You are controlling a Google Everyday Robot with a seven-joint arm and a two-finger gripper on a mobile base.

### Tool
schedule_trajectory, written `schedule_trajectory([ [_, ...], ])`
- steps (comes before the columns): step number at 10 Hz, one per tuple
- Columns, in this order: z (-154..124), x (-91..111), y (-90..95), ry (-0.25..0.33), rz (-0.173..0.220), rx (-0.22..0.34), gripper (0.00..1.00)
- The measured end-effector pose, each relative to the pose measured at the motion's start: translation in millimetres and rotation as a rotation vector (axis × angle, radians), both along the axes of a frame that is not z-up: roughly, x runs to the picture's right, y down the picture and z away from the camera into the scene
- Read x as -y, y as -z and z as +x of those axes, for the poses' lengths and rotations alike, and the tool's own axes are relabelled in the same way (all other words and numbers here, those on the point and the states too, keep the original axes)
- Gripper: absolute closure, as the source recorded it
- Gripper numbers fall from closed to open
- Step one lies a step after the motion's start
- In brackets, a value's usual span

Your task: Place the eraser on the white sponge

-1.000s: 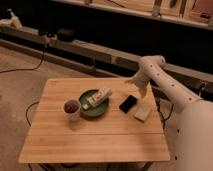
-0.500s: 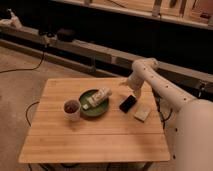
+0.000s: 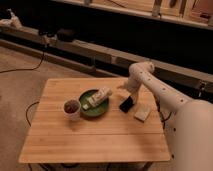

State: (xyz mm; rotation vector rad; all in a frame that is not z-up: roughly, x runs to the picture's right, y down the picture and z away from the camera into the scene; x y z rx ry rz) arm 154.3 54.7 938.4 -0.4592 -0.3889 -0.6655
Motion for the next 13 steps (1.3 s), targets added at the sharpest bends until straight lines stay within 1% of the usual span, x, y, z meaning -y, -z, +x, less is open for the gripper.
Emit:
schedule_trajectory([
  [4,-0.7,-12.7,0.0,-0.006,-0.05,-0.018,0.2],
  [6,-1.1,-15.8,-1.8,0.0,-0.061,-0.024,0.21],
  [8,-1.6,-19.3,-3.6,0.009,-0.075,-0.029,0.35],
  [9,-1.7,-21.9,-4.7,0.017,-0.085,-0.033,0.41],
  [13,-2.8,-27.1,-14.0,0.032,-0.101,-0.046,0.41],
])
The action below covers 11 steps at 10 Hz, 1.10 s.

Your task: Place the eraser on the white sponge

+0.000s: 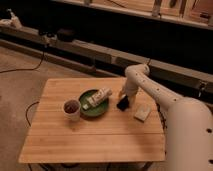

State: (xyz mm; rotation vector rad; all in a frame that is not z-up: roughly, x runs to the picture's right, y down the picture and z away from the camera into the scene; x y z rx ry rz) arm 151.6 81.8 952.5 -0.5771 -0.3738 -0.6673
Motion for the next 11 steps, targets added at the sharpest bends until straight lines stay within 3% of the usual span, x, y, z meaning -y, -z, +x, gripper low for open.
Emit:
schedule_trajectory([
  [2,-1.6,0.2,-2.4,0.002,-0.004,-0.002,0.44],
  [7,0.8,5.8,-2.5,0.002,-0.002,-0.019,0.87],
  [9,8.6,15.2,4.7,-0.005,0.003,-0.042,0.89],
  [11,18.9,28.2,27.7,-0.023,-0.002,-0.046,0.89],
])
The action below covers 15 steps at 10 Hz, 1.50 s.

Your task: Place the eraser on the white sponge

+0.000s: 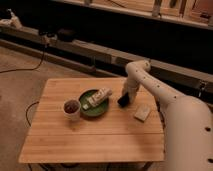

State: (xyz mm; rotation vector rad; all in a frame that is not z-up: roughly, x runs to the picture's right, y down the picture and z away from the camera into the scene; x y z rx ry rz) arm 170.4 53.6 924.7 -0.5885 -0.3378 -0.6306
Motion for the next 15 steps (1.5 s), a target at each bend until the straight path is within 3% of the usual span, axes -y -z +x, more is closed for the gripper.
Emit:
schedule_trajectory([
  [3,4.6,1.6,42.2,0.002,-0.026,0.052,0.89],
  [6,16.0,-21.7,73.6,0.06,-0.051,0.06,0.89],
  [8,33.9,-38.2,76.0,0.059,-0.066,-0.004,0.89],
  [11,56.3,-50.9,70.8,-0.007,-0.078,-0.122,0.89],
  [15,69.1,-60.8,66.9,-0.054,-0.092,-0.187,0.89],
])
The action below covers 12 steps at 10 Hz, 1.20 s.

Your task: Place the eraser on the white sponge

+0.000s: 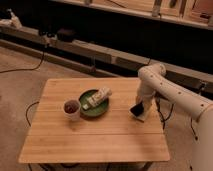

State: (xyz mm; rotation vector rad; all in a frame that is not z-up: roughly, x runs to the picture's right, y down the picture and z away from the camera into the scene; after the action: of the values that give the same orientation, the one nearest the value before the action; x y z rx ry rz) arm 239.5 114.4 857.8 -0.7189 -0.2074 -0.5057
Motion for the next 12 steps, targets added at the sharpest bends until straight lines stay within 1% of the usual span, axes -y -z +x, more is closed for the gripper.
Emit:
schedule_trajectory([
  [1,3.2,-2.4,-0.1,-0.001,-0.003,-0.007,0.89],
  [2,7.2,-5.3,0.5,-0.003,-0.008,-0.015,0.87],
  [3,10.5,-7.4,1.1,-0.006,-0.011,-0.022,0.78],
  [5,13.7,-9.6,1.9,-0.016,-0.01,-0.023,0.56],
  [6,12.6,-8.2,1.7,-0.023,-0.002,-0.018,0.48],
  [8,8.5,-4.6,1.1,-0.03,0.019,0.012,0.27],
  [9,7.8,-3.5,0.9,-0.029,0.026,0.021,0.23],
  [12,8.7,-1.8,2.1,-0.022,0.035,0.043,0.22],
])
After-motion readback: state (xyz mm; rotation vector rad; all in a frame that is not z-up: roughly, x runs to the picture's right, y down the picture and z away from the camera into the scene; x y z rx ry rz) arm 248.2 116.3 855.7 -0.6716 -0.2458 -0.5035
